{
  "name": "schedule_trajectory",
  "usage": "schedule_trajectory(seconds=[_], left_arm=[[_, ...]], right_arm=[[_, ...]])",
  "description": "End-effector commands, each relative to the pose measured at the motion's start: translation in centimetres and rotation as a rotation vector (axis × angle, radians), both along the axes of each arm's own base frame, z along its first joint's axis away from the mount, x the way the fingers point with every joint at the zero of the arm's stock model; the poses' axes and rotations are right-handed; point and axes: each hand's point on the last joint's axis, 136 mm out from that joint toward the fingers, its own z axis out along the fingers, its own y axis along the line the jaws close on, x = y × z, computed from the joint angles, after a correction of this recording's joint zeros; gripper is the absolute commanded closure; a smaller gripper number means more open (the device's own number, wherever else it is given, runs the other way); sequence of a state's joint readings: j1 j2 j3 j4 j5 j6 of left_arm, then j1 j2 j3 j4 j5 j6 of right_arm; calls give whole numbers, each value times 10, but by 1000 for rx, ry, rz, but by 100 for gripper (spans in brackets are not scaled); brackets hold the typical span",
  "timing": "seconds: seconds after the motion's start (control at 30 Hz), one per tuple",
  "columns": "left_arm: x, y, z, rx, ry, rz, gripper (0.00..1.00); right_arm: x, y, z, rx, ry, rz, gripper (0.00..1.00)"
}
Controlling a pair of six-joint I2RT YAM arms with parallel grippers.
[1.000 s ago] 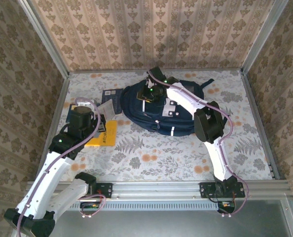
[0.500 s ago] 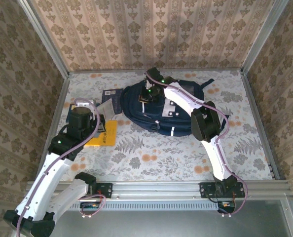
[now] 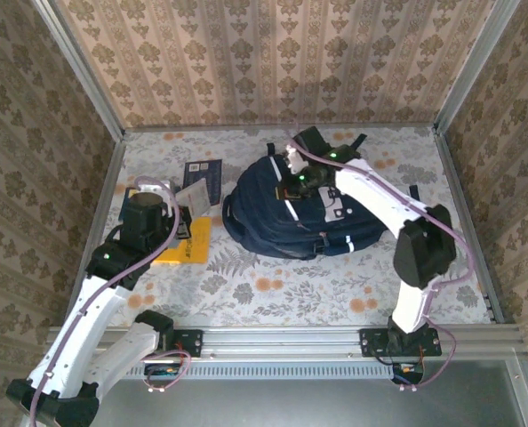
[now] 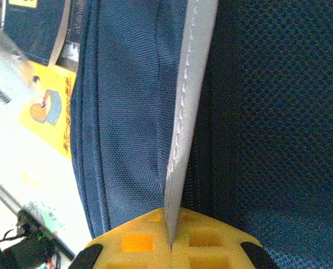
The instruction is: Pack books, pencil case, and school supplies into a backpack
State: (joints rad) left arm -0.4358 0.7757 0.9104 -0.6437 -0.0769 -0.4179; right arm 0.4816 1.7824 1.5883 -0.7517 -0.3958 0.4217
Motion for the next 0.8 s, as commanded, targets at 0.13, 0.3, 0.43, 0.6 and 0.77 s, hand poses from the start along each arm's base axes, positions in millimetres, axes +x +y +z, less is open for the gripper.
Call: schedule_trajectory(seconds=[0.13,0.3,0.43,0.6,0.77], left_arm=[[4,-32,-9,-136,74,-106,100],[5,-72,-16,-314,173,-246,100],[10,-95,-1,-470,146,-319,100],[17,-117,2,-608,184,-382,100],[16,-138,-11,-702,256,-447,100]], right_arm=[[-18,-15,63,298,-83,58,100],[-25,-29,97,515,-112,100,100],[-26,-40,120,657,-139,107,100],[-30,-38,128,689,-136,135,100],[-30,-39,131,692,-139,137,100]])
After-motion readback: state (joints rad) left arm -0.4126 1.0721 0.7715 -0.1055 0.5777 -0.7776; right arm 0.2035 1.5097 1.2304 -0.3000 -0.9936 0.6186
